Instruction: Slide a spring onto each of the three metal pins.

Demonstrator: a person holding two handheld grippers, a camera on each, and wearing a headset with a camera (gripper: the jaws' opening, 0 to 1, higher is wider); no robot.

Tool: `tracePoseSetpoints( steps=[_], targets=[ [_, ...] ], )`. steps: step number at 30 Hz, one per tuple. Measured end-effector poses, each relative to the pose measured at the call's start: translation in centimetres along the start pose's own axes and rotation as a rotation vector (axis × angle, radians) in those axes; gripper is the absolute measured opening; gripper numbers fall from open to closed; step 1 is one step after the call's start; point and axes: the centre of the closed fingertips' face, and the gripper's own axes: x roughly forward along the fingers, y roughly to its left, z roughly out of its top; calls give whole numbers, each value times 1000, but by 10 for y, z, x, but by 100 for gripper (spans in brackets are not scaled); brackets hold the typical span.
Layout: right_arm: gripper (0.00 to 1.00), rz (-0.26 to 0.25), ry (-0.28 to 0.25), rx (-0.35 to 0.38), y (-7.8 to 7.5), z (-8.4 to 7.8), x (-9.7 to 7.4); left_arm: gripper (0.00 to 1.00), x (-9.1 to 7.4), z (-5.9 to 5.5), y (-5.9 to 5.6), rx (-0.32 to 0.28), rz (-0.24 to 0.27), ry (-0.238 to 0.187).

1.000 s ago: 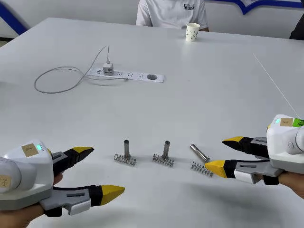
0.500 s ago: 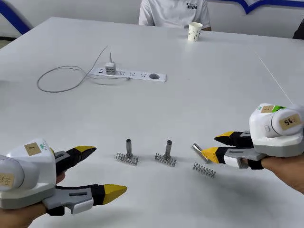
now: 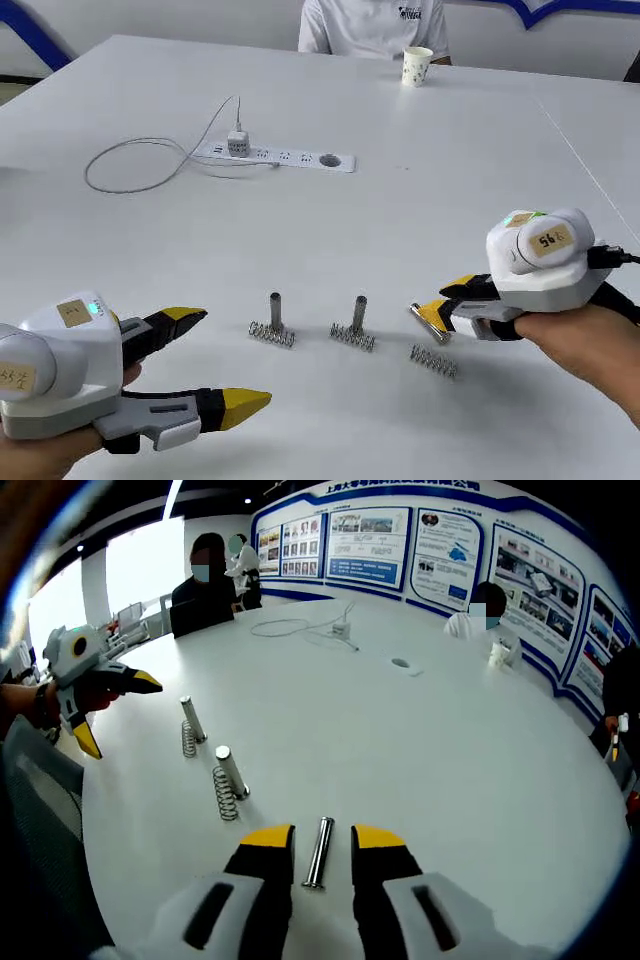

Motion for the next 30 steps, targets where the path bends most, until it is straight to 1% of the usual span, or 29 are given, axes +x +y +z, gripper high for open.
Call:
tracePoseSetpoints(
  steps=[3,5,7,11,18,21,26,30],
  targets=[
    [20,-15,31,6,-3,-4,5,78,0,-1,-1,-1,0,4],
    [18,-9,38,10,-2,-5,8,78,0,-1,-2,-3,0,4],
    [17,-15,49,8,-4,-6,10,78,1,-1,-2,-4,0,4],
    [15,-6,70,16,-3,-8,16,78,2,-1,-2,-6,0,6],
    [14,-1,86,25,-1,-7,23,77,3,-1,-3,-9,-6,9],
    [12,3,103,35,-2,-11,27,77,3,-2,-2,-12,-3,10],
    [11,4,115,35,-2,-12,31,77,2,-3,-1,-14,1,10],
    [10,4,135,36,-3,-14,34,77,1,-4,1,-19,5,9]
  ],
)
